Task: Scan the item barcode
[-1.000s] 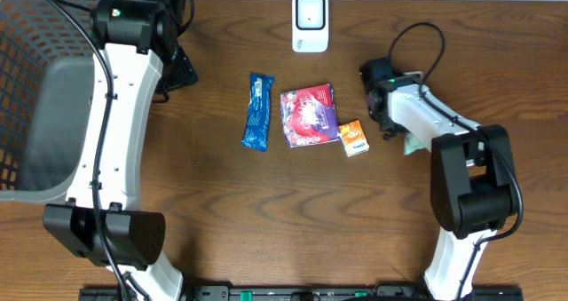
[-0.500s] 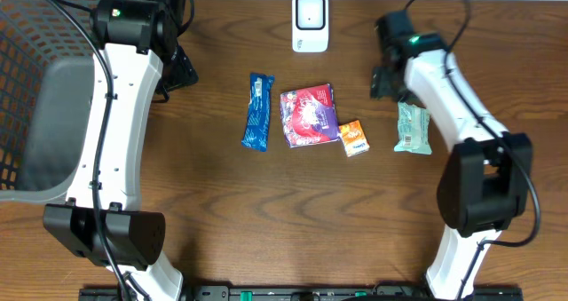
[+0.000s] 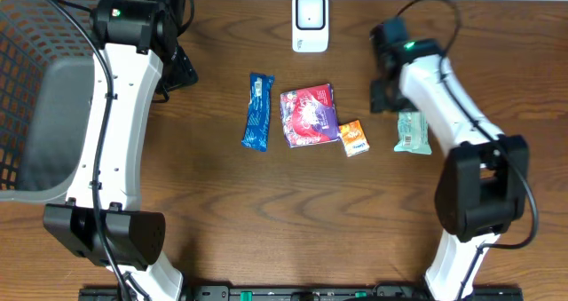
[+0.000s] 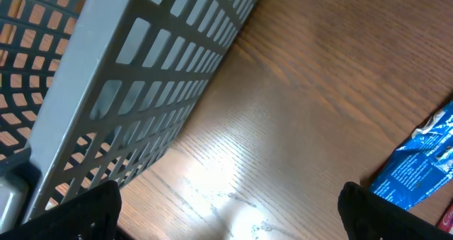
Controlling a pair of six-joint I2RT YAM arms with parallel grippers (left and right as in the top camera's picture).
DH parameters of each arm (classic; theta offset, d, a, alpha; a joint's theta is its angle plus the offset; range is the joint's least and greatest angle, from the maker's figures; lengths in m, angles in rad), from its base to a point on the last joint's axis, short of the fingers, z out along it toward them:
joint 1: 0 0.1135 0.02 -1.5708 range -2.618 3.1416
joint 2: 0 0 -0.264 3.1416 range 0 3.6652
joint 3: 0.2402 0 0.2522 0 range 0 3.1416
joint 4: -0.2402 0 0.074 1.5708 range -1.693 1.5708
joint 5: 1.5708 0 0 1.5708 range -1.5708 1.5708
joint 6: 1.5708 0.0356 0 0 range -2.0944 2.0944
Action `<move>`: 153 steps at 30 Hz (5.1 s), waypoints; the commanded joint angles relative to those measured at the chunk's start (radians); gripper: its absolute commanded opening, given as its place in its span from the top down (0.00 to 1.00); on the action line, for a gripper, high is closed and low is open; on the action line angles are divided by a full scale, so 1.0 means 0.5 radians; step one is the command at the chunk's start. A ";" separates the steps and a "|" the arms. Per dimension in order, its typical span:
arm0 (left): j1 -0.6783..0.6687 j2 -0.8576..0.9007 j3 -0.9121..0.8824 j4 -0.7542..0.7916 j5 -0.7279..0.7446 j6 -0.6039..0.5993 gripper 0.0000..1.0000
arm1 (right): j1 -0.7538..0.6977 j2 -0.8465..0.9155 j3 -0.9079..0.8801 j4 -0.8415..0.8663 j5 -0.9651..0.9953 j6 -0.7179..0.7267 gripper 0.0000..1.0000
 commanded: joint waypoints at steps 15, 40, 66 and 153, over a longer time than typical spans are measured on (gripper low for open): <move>0.005 0.004 -0.015 -0.005 -0.007 0.012 0.02 | 0.143 -0.027 -0.775 0.734 0.742 0.198 0.38; 0.005 0.004 -0.015 -0.005 -0.007 0.012 0.02 | -0.079 -0.027 -0.307 0.583 -0.582 0.079 0.99; 0.005 0.004 -0.014 -0.005 -0.007 0.012 0.02 | -1.115 0.302 -0.661 1.038 -2.374 -0.102 0.90; 0.005 0.004 -0.014 -0.005 -0.007 0.012 0.02 | -0.291 0.047 -0.220 0.322 -0.687 0.232 0.30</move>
